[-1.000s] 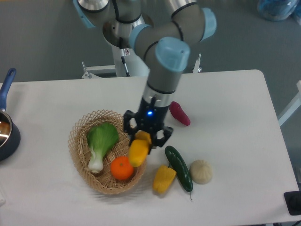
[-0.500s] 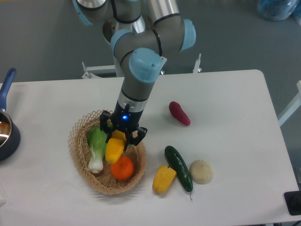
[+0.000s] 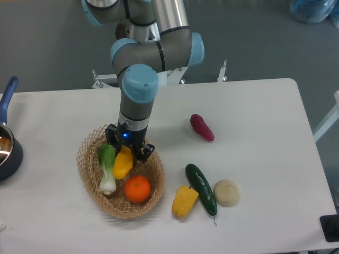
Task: Place the mango in the basket
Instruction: 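Lower the mango into the basket beside the bok choy and open the gripper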
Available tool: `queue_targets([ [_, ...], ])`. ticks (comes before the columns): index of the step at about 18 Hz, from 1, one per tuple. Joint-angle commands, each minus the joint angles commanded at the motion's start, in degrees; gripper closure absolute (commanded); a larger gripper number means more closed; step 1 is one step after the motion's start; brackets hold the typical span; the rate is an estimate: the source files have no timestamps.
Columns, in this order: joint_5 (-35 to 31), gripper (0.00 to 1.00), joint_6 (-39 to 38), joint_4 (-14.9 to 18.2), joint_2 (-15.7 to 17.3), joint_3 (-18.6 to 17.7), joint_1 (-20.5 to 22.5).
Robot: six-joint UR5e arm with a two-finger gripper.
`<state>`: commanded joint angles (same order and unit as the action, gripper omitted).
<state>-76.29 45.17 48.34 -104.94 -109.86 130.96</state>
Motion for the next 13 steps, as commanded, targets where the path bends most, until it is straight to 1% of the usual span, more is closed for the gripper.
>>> queue_targets([
  [1, -0.35, 0.78, 0.97, -0.17, -0.26, -0.18, -0.09],
  [3, -1.14, 0.58, 1.42, -0.35, -0.79, 0.00, -0.09],
  [4, -1.14, 0.45, 1.50, -0.35, -0.70, 0.17, 0.00],
  [5, -1.14, 0.25, 1.50, -0.35, -0.62, 0.17, 0.09],
  [6, -1.14, 0.00, 1.33, -0.44, -0.62, 0.44, 0.09],
  [10, -1.76, 0.00, 1.24, -0.35, -0.35, 1.22, 0.88],
  [13, -4.21, 0.00, 0.80, 0.52, -0.53, 4.56, 1.32],
])
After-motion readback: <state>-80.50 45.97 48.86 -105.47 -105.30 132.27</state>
